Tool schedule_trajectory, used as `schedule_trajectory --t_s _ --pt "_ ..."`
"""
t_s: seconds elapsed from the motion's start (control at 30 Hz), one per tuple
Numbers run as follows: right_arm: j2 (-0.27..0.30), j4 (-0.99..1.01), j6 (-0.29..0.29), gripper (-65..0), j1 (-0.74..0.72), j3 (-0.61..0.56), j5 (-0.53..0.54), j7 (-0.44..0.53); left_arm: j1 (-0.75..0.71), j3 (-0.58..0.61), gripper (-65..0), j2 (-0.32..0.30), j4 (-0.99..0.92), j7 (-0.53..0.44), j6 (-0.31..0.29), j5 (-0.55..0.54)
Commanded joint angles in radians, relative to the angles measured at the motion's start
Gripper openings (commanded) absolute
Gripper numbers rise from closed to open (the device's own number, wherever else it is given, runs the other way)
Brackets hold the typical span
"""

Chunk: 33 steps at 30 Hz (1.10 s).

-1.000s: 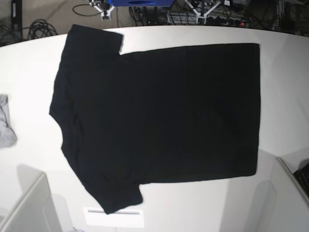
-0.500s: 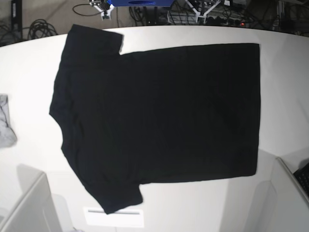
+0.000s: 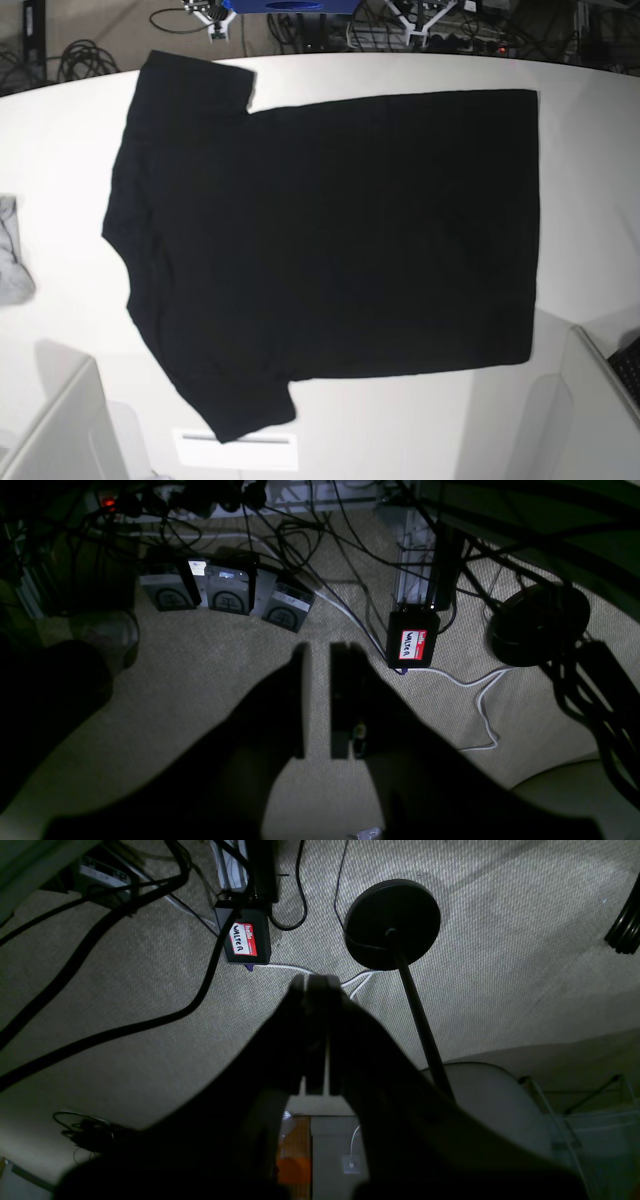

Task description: Fold the T-shirt properly

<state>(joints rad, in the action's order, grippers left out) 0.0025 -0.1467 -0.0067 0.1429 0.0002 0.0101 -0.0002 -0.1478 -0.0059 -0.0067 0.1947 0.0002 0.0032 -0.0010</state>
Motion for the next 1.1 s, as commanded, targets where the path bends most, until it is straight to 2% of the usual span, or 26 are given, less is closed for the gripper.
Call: schedule_trajectory --t_s 0.0,0.07,0.13,0.27,0.53,0.73,0.8,0.93,1.0,1.07 --pt "0.004 -0.001 0.001 -65.0 0.005 -0.001 -0.003 0.001 -0.009 -0.001 -57.3 -0.003 0.002 -0.002 0.002 0.002" --pt "0.004 -0.001 0.001 -65.0 0.005 -0.001 -0.005 0.001 -0.023 -0.001 -59.2 -0.003 0.007 -0.006 0.002 0.002" --pt "0.004 -0.001 0.001 -65.0 0.005 -0.001 -0.005 0.001 -0.04 0.01 -65.0 -0.003 0.021 -0.038 0.002 0.012" --pt "0.006 -0.011 0.001 -65.0 0.025 0.002 -0.005 0.001 -0.066 0.011 -65.0 -0.008 0.03 -0.058 0.002 0.012" --pt "0.02 -0.182 -0.002 -65.0 0.163 0.022 0.0 -0.007 -0.138 0.011 -65.0 -0.078 0.071 -0.062 0.002 0.012" --pt "0.023 -0.4 0.0 -65.0 0.34 0.223 -0.003 -0.007 -0.362 -0.001 -65.0 -0.14 0.374 -0.062 0.002 0.002" --pt "0.023 -0.491 0.0 -65.0 0.398 0.24 -0.002 -0.03 -0.43 -0.003 -65.0 -0.154 0.463 -0.059 0.002 0.002" --pt "0.007 -0.744 0.0 -65.0 0.519 0.241 0.001 -0.137 -0.573 -0.004 -65.0 -0.178 0.632 -0.062 0.002 -0.007" --pt "-0.016 -0.897 0.0 -65.0 0.578 0.251 0.038 -0.165 -0.643 -0.006 -65.0 -0.189 0.73 -0.064 0.002 -0.08" --pt "-0.031 -1.054 0.0 -65.0 0.633 0.295 0.09 -0.202 -0.72 -0.016 -65.0 -0.23 0.842 -0.064 0.002 -0.195"
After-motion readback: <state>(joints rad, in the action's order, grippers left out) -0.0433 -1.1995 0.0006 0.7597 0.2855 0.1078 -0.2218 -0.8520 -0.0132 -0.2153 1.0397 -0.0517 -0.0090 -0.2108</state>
